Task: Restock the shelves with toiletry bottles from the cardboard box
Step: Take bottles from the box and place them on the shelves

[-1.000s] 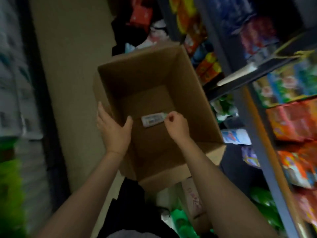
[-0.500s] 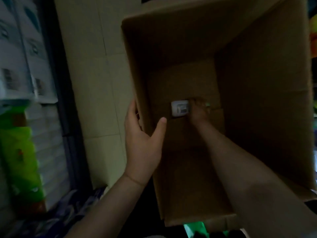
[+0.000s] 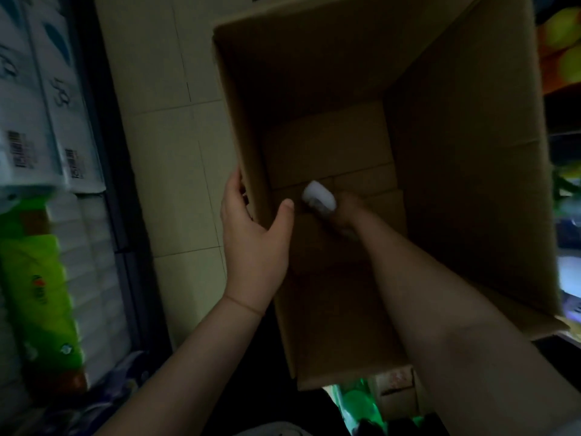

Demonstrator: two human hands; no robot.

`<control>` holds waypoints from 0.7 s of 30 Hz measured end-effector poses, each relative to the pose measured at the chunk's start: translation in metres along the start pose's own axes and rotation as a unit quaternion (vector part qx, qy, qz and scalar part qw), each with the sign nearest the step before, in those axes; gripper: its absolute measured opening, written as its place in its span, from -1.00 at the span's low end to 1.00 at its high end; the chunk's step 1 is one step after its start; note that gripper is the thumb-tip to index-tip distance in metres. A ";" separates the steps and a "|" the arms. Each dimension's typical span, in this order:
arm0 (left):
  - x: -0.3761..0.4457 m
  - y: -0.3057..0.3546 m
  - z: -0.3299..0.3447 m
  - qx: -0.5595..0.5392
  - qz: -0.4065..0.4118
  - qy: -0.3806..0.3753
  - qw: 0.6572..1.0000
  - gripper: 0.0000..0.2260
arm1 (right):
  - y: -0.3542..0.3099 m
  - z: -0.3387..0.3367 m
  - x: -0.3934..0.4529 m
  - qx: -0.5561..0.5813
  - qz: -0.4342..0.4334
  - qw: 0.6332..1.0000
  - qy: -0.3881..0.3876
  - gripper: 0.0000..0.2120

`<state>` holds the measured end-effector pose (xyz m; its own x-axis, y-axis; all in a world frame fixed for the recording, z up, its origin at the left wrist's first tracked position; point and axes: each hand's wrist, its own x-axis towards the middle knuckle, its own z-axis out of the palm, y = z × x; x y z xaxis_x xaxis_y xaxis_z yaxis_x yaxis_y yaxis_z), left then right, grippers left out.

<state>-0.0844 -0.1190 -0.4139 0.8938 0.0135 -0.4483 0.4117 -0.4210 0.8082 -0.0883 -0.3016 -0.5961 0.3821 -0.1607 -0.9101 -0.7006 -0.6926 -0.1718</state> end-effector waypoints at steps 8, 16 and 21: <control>-0.037 0.042 -0.006 0.215 0.260 -0.021 0.941 -0.44 | 0.001 -0.044 -0.157 0.414 -0.103 0.903 -0.043 -0.55; -0.132 0.110 -0.011 0.288 0.418 -0.283 0.814 -0.47 | 0.075 -0.036 -0.387 0.630 -0.237 0.738 -0.046 -0.72; -0.265 0.150 -0.001 0.137 0.359 -0.361 0.850 -0.57 | 0.157 0.001 -0.513 0.660 -0.301 0.680 0.105 -0.48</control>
<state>-0.2591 -0.1850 -0.1741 0.5147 -0.8541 -0.0750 -0.3378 -0.2824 0.8979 -0.3949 -0.3273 -0.1561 0.8199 -0.3196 -0.4750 -0.2571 0.5358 -0.8043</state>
